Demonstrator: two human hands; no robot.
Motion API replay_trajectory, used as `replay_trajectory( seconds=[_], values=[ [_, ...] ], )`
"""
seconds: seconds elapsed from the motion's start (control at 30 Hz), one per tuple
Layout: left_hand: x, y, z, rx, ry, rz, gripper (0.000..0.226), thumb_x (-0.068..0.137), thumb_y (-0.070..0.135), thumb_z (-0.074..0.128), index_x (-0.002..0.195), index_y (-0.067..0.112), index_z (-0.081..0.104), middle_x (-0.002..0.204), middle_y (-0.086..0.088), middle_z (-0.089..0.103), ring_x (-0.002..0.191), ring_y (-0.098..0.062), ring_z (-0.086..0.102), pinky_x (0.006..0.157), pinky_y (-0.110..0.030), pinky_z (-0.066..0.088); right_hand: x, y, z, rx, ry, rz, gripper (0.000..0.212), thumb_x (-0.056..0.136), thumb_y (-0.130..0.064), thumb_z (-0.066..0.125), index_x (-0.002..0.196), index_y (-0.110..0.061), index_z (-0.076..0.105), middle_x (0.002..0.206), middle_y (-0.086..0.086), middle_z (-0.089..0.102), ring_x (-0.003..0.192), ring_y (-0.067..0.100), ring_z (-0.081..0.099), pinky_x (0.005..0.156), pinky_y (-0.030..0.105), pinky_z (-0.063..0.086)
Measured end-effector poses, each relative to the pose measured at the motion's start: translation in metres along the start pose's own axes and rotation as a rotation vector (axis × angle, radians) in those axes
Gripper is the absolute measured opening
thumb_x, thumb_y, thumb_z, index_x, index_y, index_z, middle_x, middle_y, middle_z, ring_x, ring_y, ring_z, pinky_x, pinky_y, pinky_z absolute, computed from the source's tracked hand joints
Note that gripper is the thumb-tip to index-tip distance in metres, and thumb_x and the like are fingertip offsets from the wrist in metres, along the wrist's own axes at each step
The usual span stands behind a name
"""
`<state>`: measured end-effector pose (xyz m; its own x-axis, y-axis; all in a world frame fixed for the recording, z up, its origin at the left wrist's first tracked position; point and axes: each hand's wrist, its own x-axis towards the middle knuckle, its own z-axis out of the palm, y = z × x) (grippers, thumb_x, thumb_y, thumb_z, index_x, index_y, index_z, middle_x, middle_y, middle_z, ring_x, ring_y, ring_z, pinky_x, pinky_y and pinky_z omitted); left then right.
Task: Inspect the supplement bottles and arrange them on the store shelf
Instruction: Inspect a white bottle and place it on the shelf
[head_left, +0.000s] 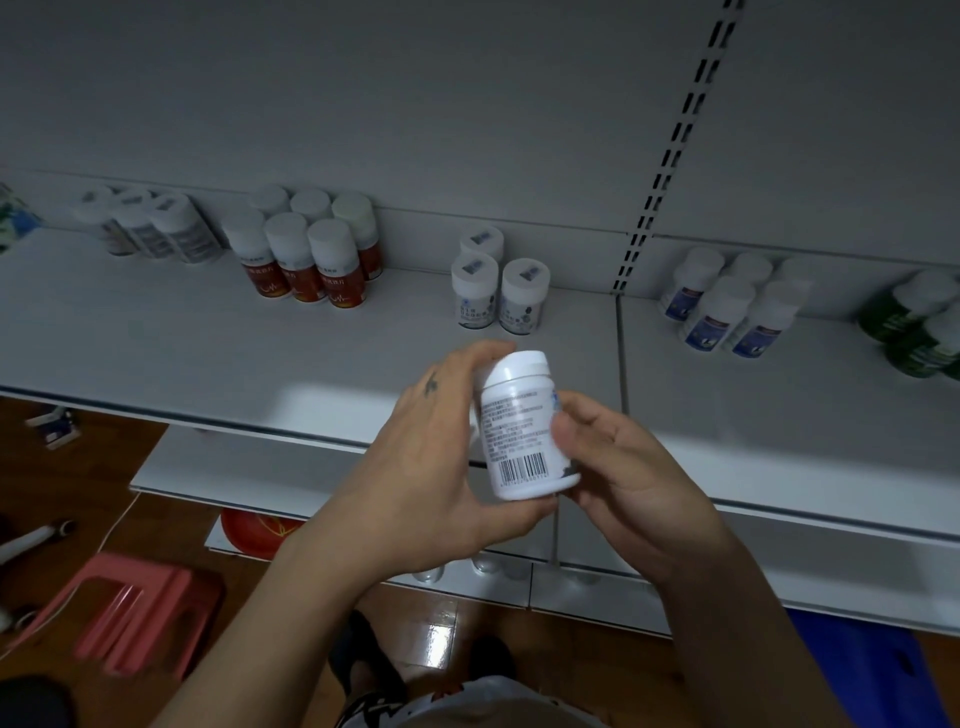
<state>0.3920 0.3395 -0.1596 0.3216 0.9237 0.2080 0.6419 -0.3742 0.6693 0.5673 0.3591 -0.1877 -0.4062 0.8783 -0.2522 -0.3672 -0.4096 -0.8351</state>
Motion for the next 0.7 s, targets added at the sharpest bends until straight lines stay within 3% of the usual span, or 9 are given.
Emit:
replay_trajectory(
  seconds=[0.07, 0.13, 0.3, 0.4, 0.47, 0.6, 0.7],
  values=[
    [0.0, 0.0005, -0.0013, -0.024, 0.014, 0.003, 0.084, 0.062, 0.059, 0.074, 0.127, 0.05, 0.021, 0.127, 0.033, 0.034, 0.118, 0.004, 0.044, 0.098, -0.024, 0.042, -0.0002, -0.0007, 0.0032, 0.03, 0.041, 0.001, 0.049, 0.09, -0.033, 0.061, 0.124, 0.003, 0.058, 0.109, 0.017, 0.065, 0.101, 0.026, 0.061, 0.084, 0.037, 0.05],
    [-0.0014, -0.0006, -0.0019, -0.053, 0.024, -0.012, 0.083, 0.061, 0.061, 0.073, 0.125, 0.05, 0.02, 0.124, 0.03, 0.039, 0.12, -0.003, 0.047, 0.098, -0.031, 0.045, -0.0002, -0.0032, 0.0053, 0.071, 0.04, 0.023, 0.041, 0.093, -0.026, 0.051, 0.123, 0.001, 0.06, 0.107, 0.016, 0.066, 0.097, 0.023, 0.063, 0.08, 0.034, 0.052],
    [-0.0035, -0.0052, 0.0012, -0.068, 0.008, -0.059, 0.089, 0.058, 0.065, 0.075, 0.126, 0.046, 0.02, 0.126, 0.018, 0.044, 0.121, -0.01, 0.049, 0.095, -0.039, 0.049, -0.001, -0.006, 0.0009, 0.194, -0.177, 0.103, 0.045, 0.092, -0.024, 0.048, 0.129, 0.0, 0.058, 0.123, 0.028, 0.061, 0.107, 0.044, 0.061, 0.092, 0.051, 0.051],
    [-0.004, -0.0072, 0.0033, -0.059, -0.013, -0.077, 0.09, 0.058, 0.064, 0.074, 0.127, 0.047, 0.019, 0.136, 0.018, 0.04, 0.128, -0.007, 0.044, 0.1, -0.035, 0.047, -0.0006, -0.0034, -0.0013, 0.206, -0.206, 0.091, 0.047, 0.086, -0.021, 0.049, 0.127, -0.002, 0.061, 0.119, 0.025, 0.064, 0.102, 0.041, 0.064, 0.087, 0.049, 0.053],
    [-0.0038, -0.0084, 0.0039, -0.041, -0.012, -0.074, 0.09, 0.06, 0.064, 0.072, 0.13, 0.045, 0.019, 0.146, 0.017, 0.032, 0.134, -0.004, 0.037, 0.105, -0.026, 0.04, -0.0002, -0.0032, -0.0032, 0.205, -0.165, 0.058, 0.048, 0.085, -0.017, 0.049, 0.129, 0.0, 0.059, 0.116, 0.021, 0.065, 0.101, 0.032, 0.065, 0.081, 0.042, 0.055],
    [-0.0014, -0.0087, 0.0046, -0.005, -0.006, -0.052, 0.093, 0.066, 0.052, 0.075, 0.14, 0.041, 0.02, 0.141, 0.018, 0.036, 0.132, -0.001, 0.037, 0.106, -0.022, 0.037, -0.0009, -0.0068, -0.0039, 0.113, -0.115, -0.002, 0.045, 0.084, -0.01, 0.052, 0.126, 0.003, 0.057, 0.105, 0.016, 0.07, 0.093, 0.023, 0.069, 0.077, 0.032, 0.056],
    [0.001, -0.008, 0.0047, -0.013, -0.009, -0.039, 0.094, 0.067, 0.047, 0.077, 0.142, 0.04, 0.021, 0.138, 0.021, 0.04, 0.13, 0.0, 0.039, 0.103, -0.022, 0.038, -0.0015, -0.0081, -0.0035, 0.086, -0.106, -0.019, 0.042, 0.084, -0.008, 0.066, 0.124, 0.001, 0.059, 0.107, 0.016, 0.071, 0.095, 0.023, 0.07, 0.078, 0.031, 0.056]
  ],
)
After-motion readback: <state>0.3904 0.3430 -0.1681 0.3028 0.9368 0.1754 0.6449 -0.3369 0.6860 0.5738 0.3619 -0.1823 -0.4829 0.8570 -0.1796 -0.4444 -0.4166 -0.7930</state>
